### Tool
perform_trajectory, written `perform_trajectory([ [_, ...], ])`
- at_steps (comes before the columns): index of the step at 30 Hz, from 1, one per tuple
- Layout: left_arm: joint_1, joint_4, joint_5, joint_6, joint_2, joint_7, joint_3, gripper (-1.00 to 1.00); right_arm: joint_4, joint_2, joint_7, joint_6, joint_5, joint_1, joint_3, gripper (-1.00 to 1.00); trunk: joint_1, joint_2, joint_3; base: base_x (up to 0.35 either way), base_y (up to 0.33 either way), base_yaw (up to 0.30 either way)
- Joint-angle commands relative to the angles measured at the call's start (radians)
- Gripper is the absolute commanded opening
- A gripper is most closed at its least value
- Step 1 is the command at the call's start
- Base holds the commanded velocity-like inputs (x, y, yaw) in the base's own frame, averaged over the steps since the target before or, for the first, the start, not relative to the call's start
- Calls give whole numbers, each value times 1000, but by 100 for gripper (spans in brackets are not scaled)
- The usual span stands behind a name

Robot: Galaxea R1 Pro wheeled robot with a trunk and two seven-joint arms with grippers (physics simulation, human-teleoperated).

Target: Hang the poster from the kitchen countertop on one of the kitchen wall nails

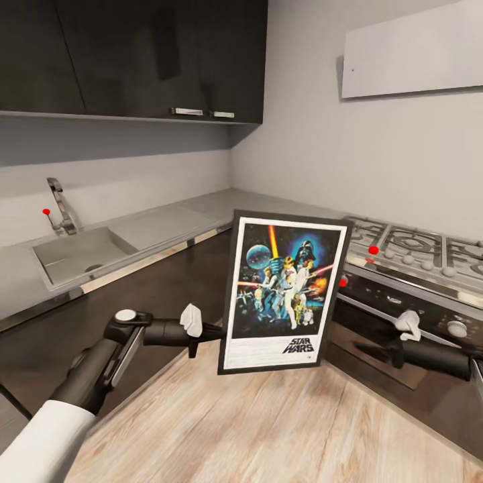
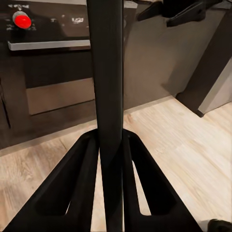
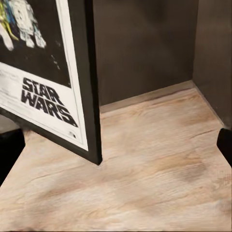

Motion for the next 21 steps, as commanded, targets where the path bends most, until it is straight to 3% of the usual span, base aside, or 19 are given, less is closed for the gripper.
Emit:
perform_trajectory([
  [1, 0, -1, 2, 6, 4, 0, -2, -100, 15, -9, 40, 9, 6, -9, -1, 100, 0, -1, -1, 0, 0, 0],
  [6, 0, 0, 3, -7, 9, -7, -2, -100, 71, -22, 124, 8, 10, -38, 5, 100, 0, -1, -1, 0, 0, 0],
  [12, 0, 1, 2, -14, 11, -68, -2, -100, 92, -24, 238, 7, 10, -48, 8, 100, 0, -1, -1, 0, 0, 0],
  [21, 0, 0, 3, -15, 8, -79, -3, -100, 93, -22, 253, 7, 4, -49, 47, 100, 0, -1, -1, 0, 0, 0],
])
